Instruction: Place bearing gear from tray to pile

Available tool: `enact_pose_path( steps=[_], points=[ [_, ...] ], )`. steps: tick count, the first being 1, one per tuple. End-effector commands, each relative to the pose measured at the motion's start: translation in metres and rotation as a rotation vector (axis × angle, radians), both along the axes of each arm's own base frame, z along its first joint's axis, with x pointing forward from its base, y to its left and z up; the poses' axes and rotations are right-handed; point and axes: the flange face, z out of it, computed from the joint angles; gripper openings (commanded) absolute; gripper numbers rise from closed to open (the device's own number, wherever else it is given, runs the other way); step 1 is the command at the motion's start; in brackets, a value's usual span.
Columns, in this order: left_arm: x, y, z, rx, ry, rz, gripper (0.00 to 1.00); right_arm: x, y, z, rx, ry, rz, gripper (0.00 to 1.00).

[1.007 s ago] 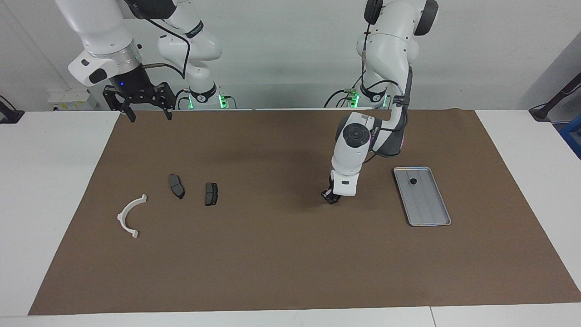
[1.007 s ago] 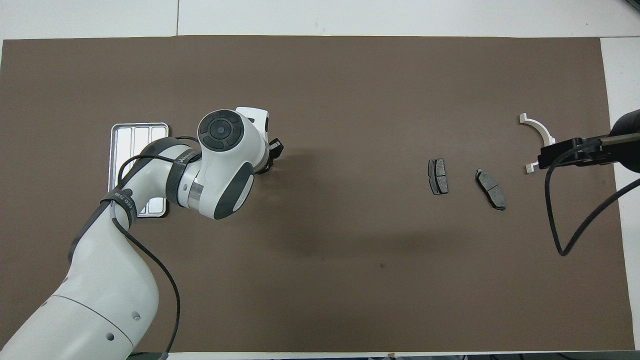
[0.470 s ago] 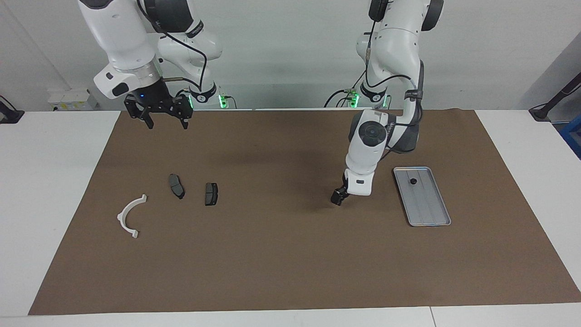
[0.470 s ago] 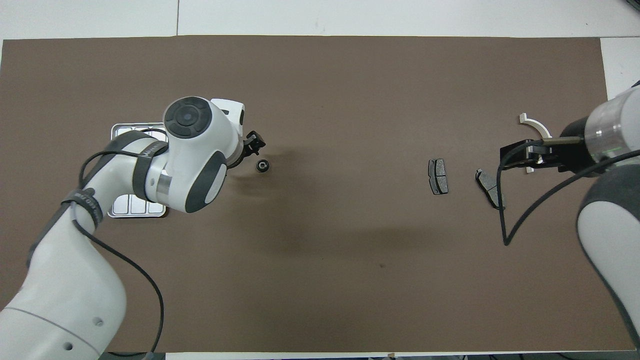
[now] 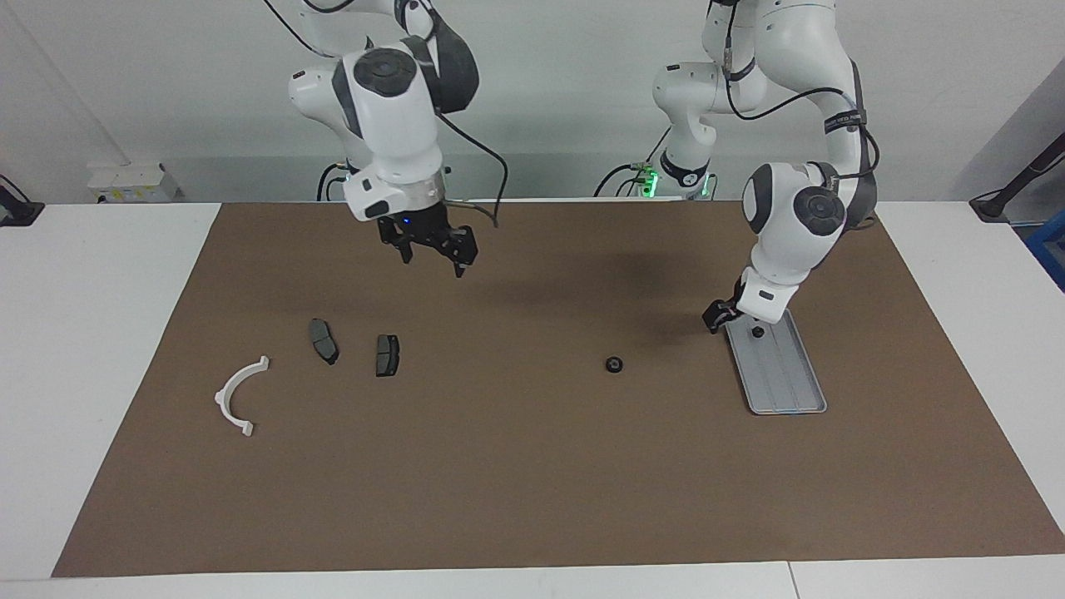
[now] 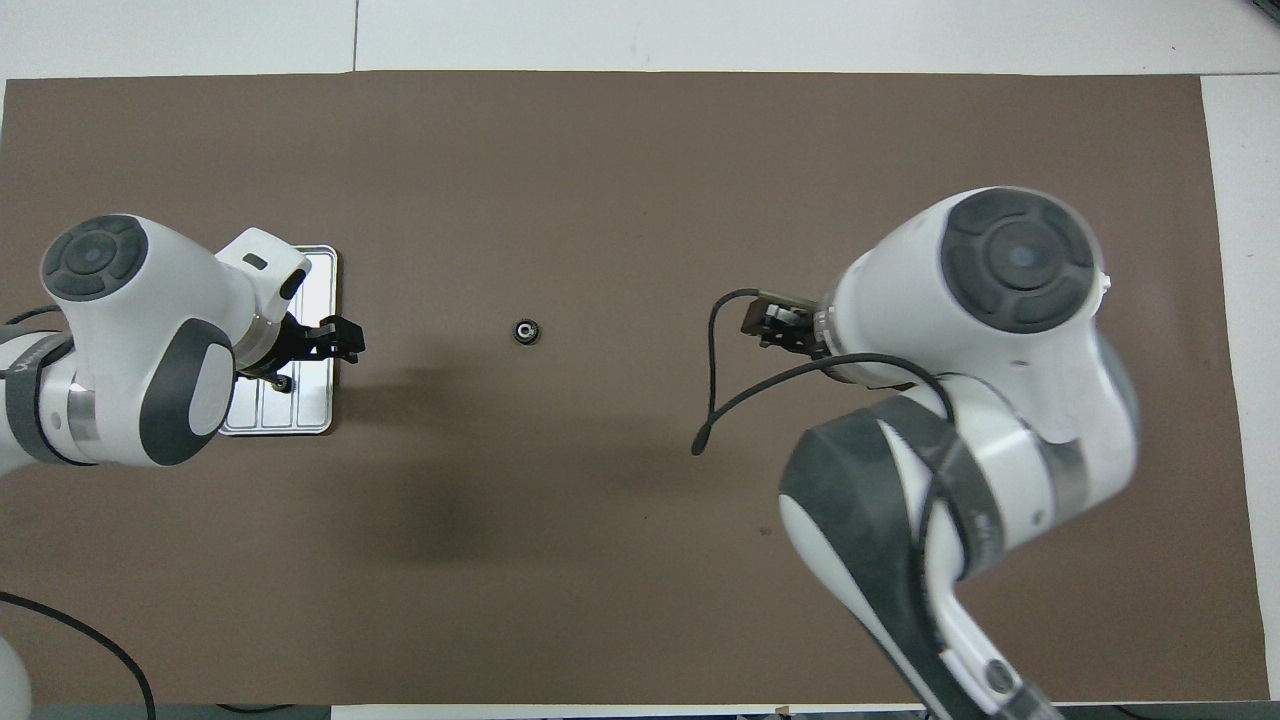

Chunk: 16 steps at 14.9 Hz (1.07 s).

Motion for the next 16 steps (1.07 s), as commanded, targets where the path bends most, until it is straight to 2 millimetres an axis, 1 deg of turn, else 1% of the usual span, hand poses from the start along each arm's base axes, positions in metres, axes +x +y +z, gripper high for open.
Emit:
enact_pose_path(
  steps=[1, 2, 3, 4, 5, 6, 7, 8, 9, 10, 11, 13, 14, 15, 16],
  points=[
    [-0.009, 0.038, -0.008, -0.009, -0.011, -0.076, 0.94, 0.017, 0.053, -0.05, 0.007, -0.013, -0.087, 1.0],
    [-0.008, 0.052, -0.01, -0.012, -0.034, -0.092, 0.9, 0.022, 0.08, -0.064, 0.009, -0.01, -0.106, 1.0],
    [-0.009, 0.065, -0.014, -0.014, -0.046, -0.098, 0.9, 0.032, 0.095, -0.071, 0.01, -0.008, -0.121, 1.0],
    [-0.011, 0.068, -0.019, -0.015, -0.052, -0.105, 0.87, 0.041, 0.109, -0.076, 0.012, -0.009, -0.126, 1.0],
    [-0.012, 0.07, -0.025, -0.015, -0.058, -0.104, 0.84, 0.043, 0.129, -0.089, -0.01, 0.002, -0.107, 1.0],
    [-0.014, 0.069, -0.031, -0.015, -0.06, -0.1, 0.81, 0.039, 0.156, -0.112, -0.066, 0.015, -0.085, 1.0],
    [-0.015, 0.069, -0.033, -0.015, -0.063, -0.089, 0.8, 0.044, 0.175, -0.123, -0.075, -0.002, -0.112, 1.0],
    [-0.015, 0.066, -0.035, -0.015, -0.063, -0.082, 0.79, 0.048, 0.185, -0.131, -0.077, -0.003, -0.145, 1.0],
    [-0.014, 0.064, -0.036, -0.014, -0.066, -0.071, 0.77, 0.046, 0.198, -0.135, -0.073, -0.007, -0.14, 1.0],
    [-0.013, 0.062, -0.037, -0.014, -0.073, -0.055, 0.76, 0.043, 0.21, -0.144, -0.073, -0.006, -0.125, 1.0],
    [-0.012, 0.059, -0.04, -0.014, -0.077, -0.045, 0.76, 0.043, 0.219, -0.147, -0.069, -0.01, -0.117, 1.0],
    [-0.011, 0.059, -0.048, -0.014, -0.073, -0.053, 0.76, 0.042, 0.239, -0.157, -0.09, 0.002, -0.102, 0.98],
    [-0.012, 0.059, -0.052, -0.015, -0.067, -0.053, 0.76, 0.042, 0.243, -0.161, -0.102, 0.011, -0.105, 0.97],
    [-0.012, 0.059, -0.052, -0.015, -0.067, -0.051, 0.74, 0.042, 0.249, -0.161, -0.099, 0.005, -0.101, 0.97],
    [-0.012, 0.059, -0.052, -0.015, -0.064, -0.05, 0.7, 0.037, 0.259, -0.165, -0.106, 0.0, -0.09, 0.97]
  ],
)
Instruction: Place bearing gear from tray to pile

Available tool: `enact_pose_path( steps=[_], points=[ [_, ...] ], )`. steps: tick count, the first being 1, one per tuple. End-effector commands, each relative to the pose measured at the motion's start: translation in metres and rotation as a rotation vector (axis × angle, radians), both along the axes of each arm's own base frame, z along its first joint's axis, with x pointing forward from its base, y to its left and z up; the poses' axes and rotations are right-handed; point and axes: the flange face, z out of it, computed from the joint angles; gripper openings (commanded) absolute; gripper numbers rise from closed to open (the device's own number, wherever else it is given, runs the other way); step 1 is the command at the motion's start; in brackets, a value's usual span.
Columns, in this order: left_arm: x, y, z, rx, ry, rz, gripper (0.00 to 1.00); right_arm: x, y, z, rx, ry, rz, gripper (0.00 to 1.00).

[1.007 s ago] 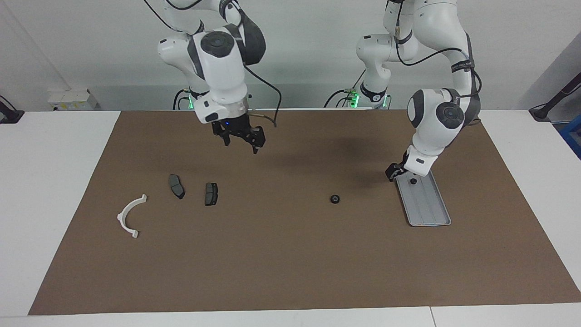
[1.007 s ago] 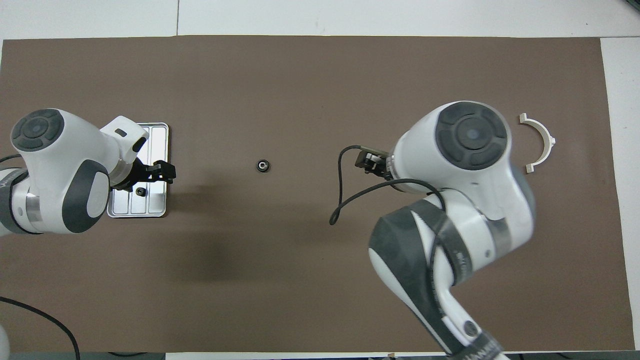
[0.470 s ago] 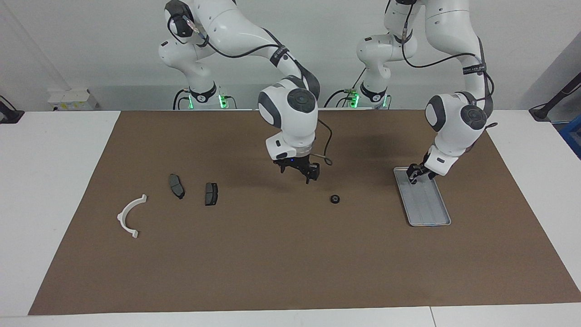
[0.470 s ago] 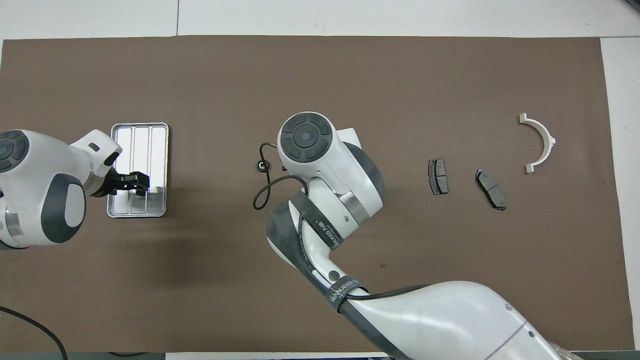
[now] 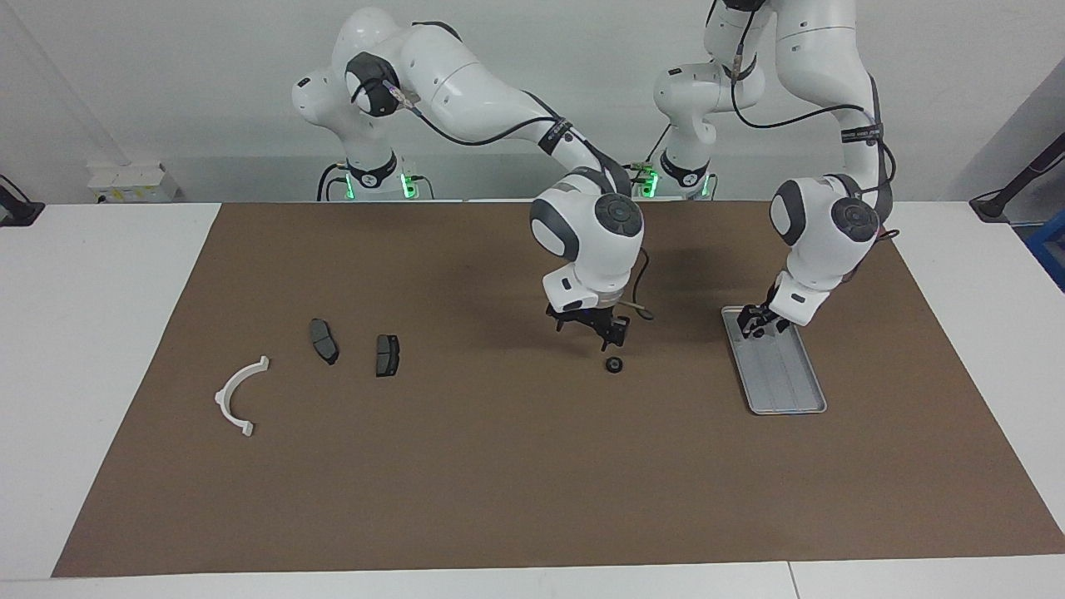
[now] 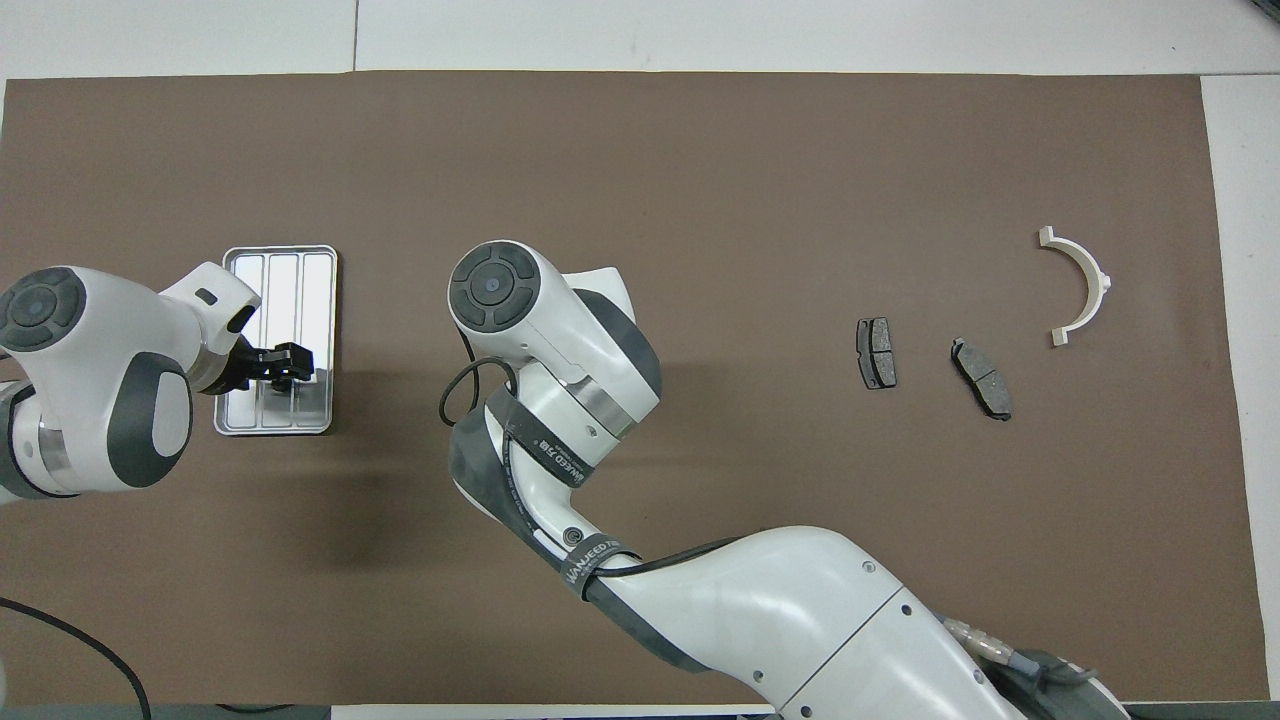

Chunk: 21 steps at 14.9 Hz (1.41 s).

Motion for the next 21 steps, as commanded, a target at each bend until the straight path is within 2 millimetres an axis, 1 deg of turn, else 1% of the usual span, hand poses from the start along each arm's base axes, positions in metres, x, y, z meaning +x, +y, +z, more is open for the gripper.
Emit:
enact_pose_path(
  steps=[1, 2, 3, 6, 10, 11, 12, 15, 16, 17, 18, 19, 21],
  points=[
    [-0.003, -0.001, -0.005, 0.006, -0.012, 0.013, 0.66, 0.006, 0.018, -0.005, -0.029, -0.03, -0.018, 0.97],
    [-0.004, -0.002, -0.006, 0.006, -0.009, 0.012, 0.63, 0.006, 0.021, -0.008, -0.026, -0.034, -0.018, 0.97],
    [-0.006, -0.001, -0.008, 0.007, -0.003, 0.013, 0.62, 0.003, 0.03, -0.013, -0.024, -0.039, -0.014, 0.97],
    [-0.009, -0.003, -0.009, 0.007, 0.008, 0.012, 0.61, 0.005, 0.035, -0.022, -0.016, -0.048, -0.03, 0.97],
    [-0.012, -0.003, -0.011, 0.006, 0.017, 0.014, 0.59, 0.008, 0.045, -0.013, 0.045, -0.091, -0.022, 0.98],
    [-0.012, -0.003, -0.011, 0.007, 0.017, 0.013, 0.58, 0.008, 0.046, -0.017, 0.046, -0.092, -0.022, 0.98],
    [-0.012, -0.002, -0.011, 0.007, 0.017, 0.016, 0.52, 0.008, 0.047, -0.02, 0.053, -0.1, -0.019, 0.98],
    [-0.014, -0.001, -0.012, 0.007, 0.026, 0.017, 0.15, 0.01, 0.048, -0.029, 0.059, -0.105, -0.017, 0.97],
    [-0.014, 0.0, -0.011, 0.007, 0.034, 0.02, 0.04, 0.01, 0.048, -0.034, 0.056, -0.102, -0.017, 0.97],
    [-0.013, 0.0, -0.009, 0.008, 0.046, 0.022, 0.0, 0.009, 0.048, -0.045, 0.046, -0.094, -0.018, 0.97],
    [-0.009, 0.0, -0.003, 0.009, 0.052, 0.024, 0.0, 0.009, 0.048, -0.047, 0.044, -0.092, -0.018, 0.97],
    [-0.005, 0.002, 0.007, 0.009, 0.057, 0.029, 0.0, 0.009, 0.048, -0.047, 0.043, -0.091, -0.016, 0.96],
    [0.009, 0.006, 0.038, 0.01, 0.072, 0.039, 0.0, 0.009, 0.047, -0.047, 0.045, -0.091, -0.018, 0.91]
  ],
)
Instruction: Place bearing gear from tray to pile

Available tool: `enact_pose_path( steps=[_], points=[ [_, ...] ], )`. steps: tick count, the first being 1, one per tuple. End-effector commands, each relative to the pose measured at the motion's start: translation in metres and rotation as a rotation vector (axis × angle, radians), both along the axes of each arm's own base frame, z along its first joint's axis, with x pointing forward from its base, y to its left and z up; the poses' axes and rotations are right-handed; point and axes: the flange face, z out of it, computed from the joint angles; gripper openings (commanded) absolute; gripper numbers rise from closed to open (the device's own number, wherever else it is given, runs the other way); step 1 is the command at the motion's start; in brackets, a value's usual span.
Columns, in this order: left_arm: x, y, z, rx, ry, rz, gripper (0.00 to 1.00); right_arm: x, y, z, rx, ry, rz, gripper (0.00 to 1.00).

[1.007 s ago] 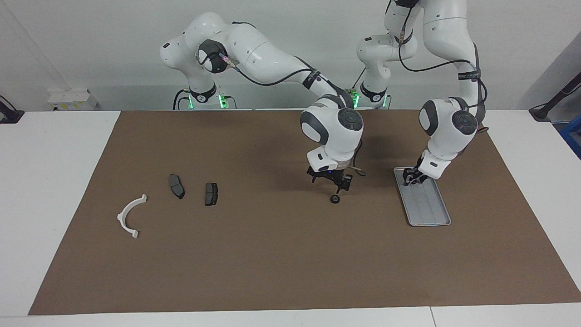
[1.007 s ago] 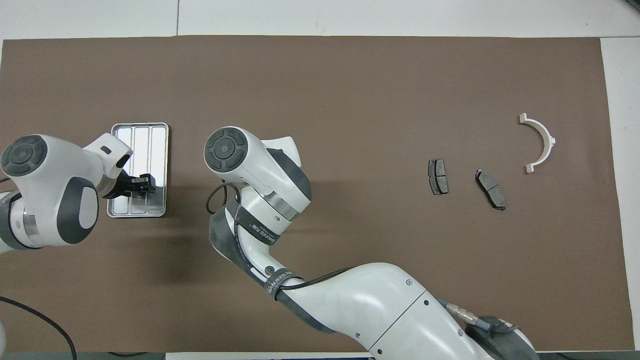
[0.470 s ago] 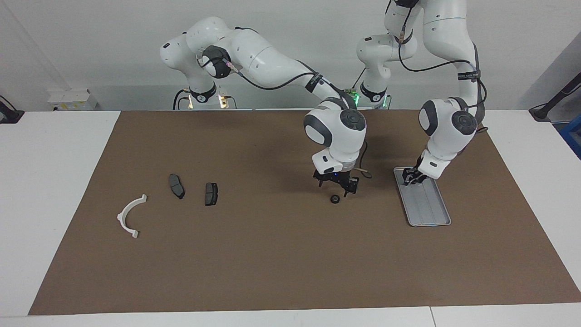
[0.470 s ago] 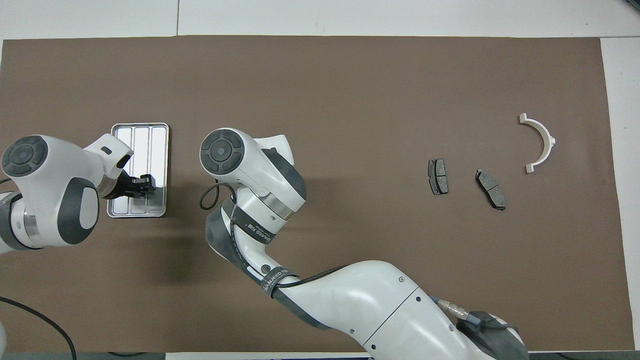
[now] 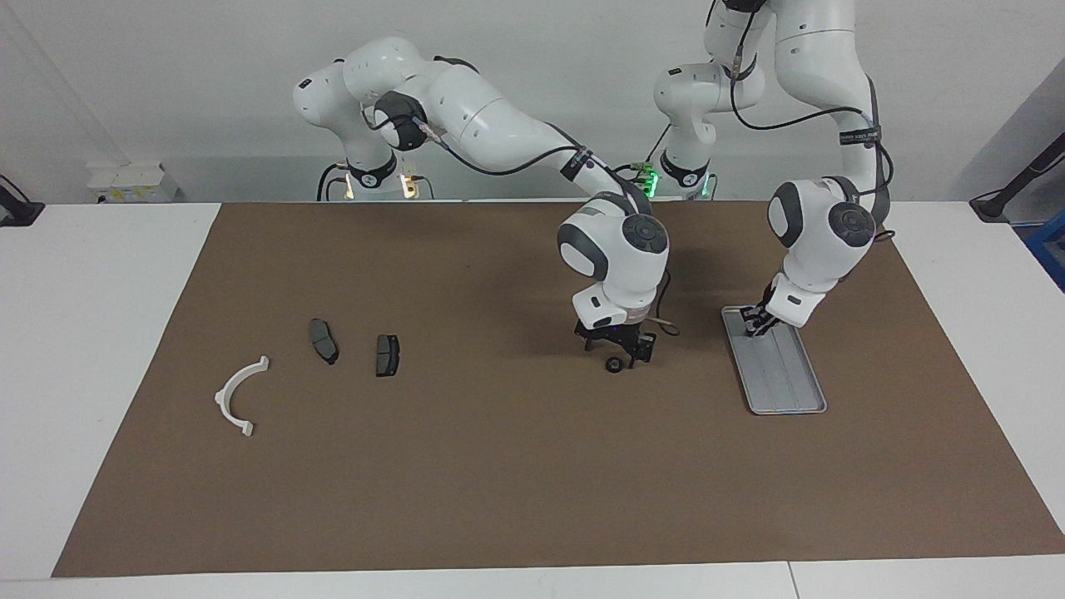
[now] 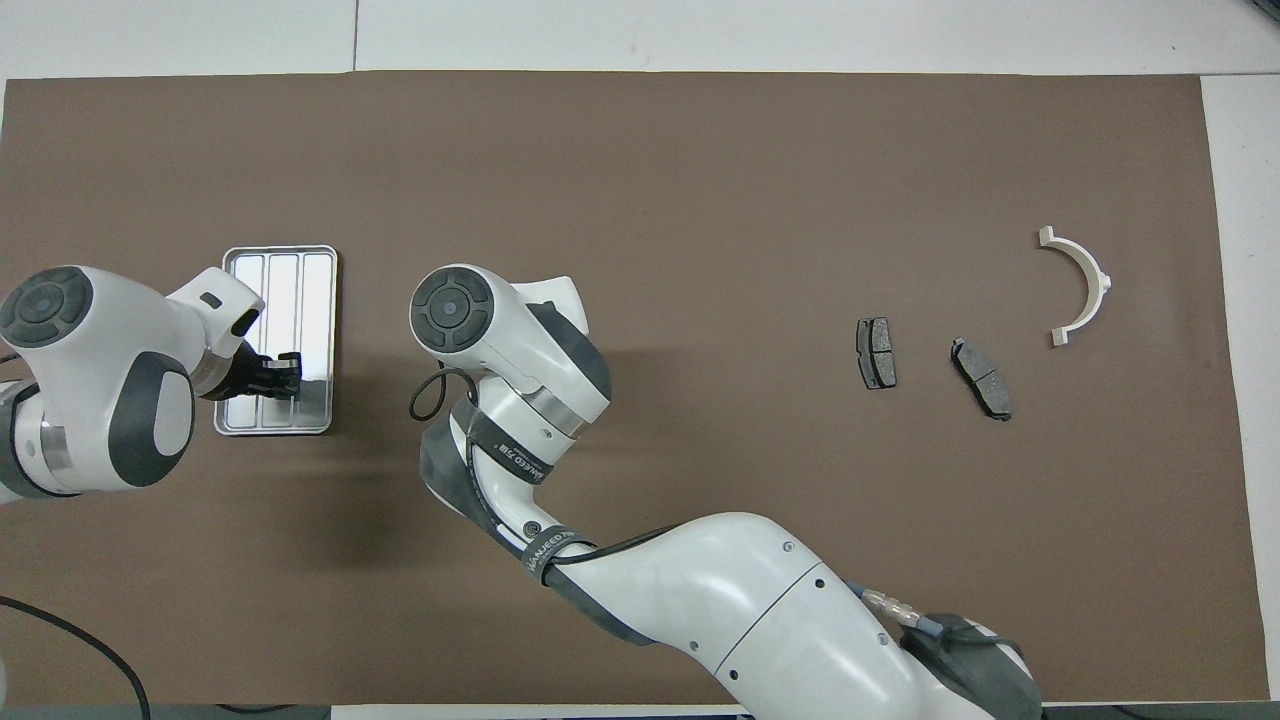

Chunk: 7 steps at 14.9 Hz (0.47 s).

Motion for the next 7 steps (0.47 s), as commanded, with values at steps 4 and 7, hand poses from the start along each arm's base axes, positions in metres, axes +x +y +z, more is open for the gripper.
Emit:
enact_pose_path(
  steps=[4, 7],
  points=[
    [0.028, 0.004, 0.067, 0.012, 0.011, 0.07, 0.0, 0.002, 0.004, -0.004, 0.005, -0.016, -0.018, 0.77],
    [0.028, -0.001, 0.068, 0.014, 0.011, 0.084, 0.01, 0.002, 0.004, -0.004, 0.005, -0.016, -0.021, 0.5]
  ],
)
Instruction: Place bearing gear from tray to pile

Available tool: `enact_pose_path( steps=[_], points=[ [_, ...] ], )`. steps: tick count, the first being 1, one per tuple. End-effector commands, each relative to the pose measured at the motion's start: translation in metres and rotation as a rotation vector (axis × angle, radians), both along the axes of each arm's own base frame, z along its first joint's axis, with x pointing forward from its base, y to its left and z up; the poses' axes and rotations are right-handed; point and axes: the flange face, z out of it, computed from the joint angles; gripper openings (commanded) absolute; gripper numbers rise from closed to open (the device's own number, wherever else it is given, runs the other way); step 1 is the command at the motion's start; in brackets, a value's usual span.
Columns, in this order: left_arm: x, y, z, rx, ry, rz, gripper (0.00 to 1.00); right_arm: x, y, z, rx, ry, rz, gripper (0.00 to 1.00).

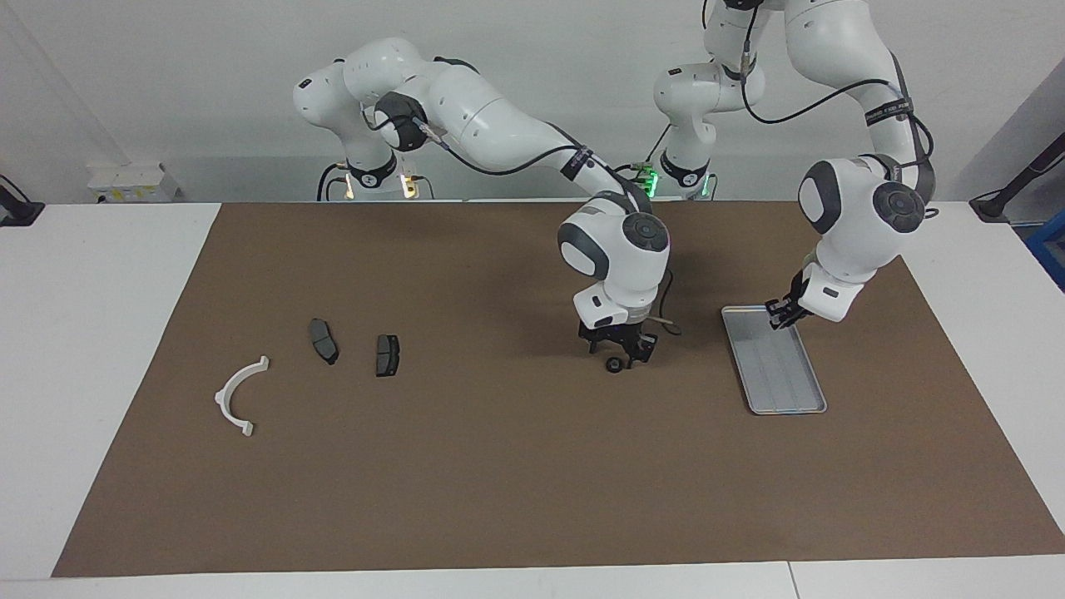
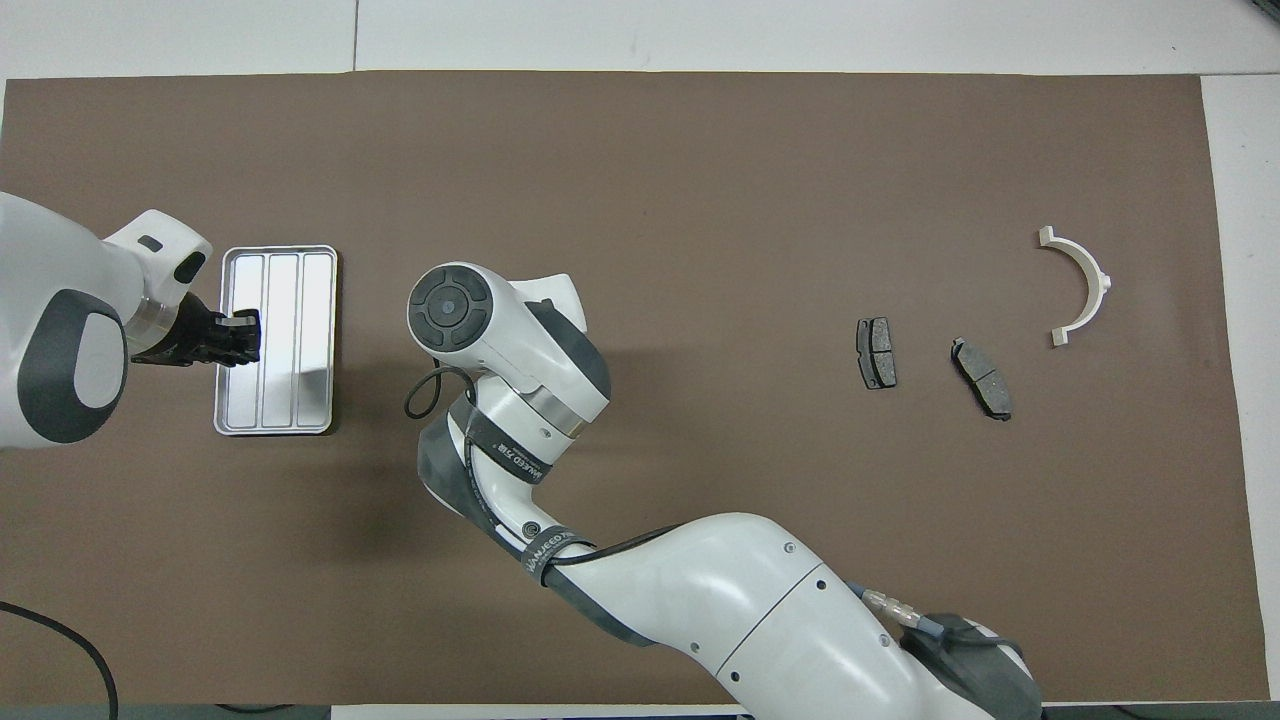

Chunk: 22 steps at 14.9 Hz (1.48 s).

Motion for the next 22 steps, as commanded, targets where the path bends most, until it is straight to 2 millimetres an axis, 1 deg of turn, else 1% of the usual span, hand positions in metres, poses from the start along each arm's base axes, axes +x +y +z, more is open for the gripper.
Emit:
enact_pose_path(
  steps=[1, 3, 5, 6, 7, 8, 11, 13, 15, 16, 18, 20, 21, 22],
  points=[
    [-0.002, -0.004, 0.001, 0.006, 0.014, 0.023, 0.03, 0.001, 0.003, -0.009, 0.0, -0.009, -0.021, 0.43],
    [-0.002, -0.005, 0.001, 0.006, 0.014, 0.021, 0.04, 0.002, 0.002, -0.008, 0.0, -0.011, -0.022, 0.34],
    [-0.002, -0.005, 0.002, 0.006, 0.011, 0.023, 0.04, 0.002, 0.002, -0.009, 0.003, -0.013, -0.023, 0.2],
    [-0.001, -0.005, 0.002, 0.006, 0.01, 0.024, 0.04, 0.002, 0.003, -0.009, 0.008, -0.018, -0.024, 0.15],
    [0.0, -0.005, 0.003, 0.007, 0.002, 0.039, 0.04, 0.003, 0.003, -0.009, 0.009, -0.019, -0.024, 0.14],
    [0.002, -0.007, 0.004, 0.009, -0.004, 0.062, 0.04, 0.003, 0.003, -0.009, 0.009, -0.019, -0.024, 0.06],
    [0.007, -0.017, 0.01, 0.007, -0.013, 0.074, 0.04, 0.002, 0.003, -0.009, 0.006, -0.016, -0.024, 0.0],
    [0.01, -0.021, 0.013, 0.008, -0.023, 0.104, 0.04, 0.004, -0.001, -0.007, -0.003, -0.013, -0.027, 0.0],
    [0.011, -0.033, 0.014, 0.006, -0.028, 0.11, 0.04, 0.007, -0.009, -0.003, -0.022, 0.008, -0.036, 0.0],
    [0.011, -0.035, 0.015, 0.0, -0.032, 0.125, 0.04, 0.008, -0.012, 0.0, -0.031, 0.017, -0.037, 0.0],
    [0.013, -0.044, 0.018, -0.005, -0.041, 0.133, 0.04, 0.007, -0.016, 0.028, -0.033, 0.022, -0.037, 0.0],
    [0.014, -0.044, 0.017, -0.007, -0.042, 0.134, 0.04, 0.01, -0.028, 0.058, -0.038, 0.038, -0.026, 0.0],
    [0.014, -0.044, 0.017, -0.007, -0.042, 0.134, 0.04, 0.008, -0.033, 0.078, -0.039, 0.042, -0.018, 0.0],
    [0.014, -0.046, 0.018, -0.007, -0.043, 0.132, 0.04, 0.012, -0.048, 0.101, -0.046, 0.057, -0.007, 0.0]
  ],
)
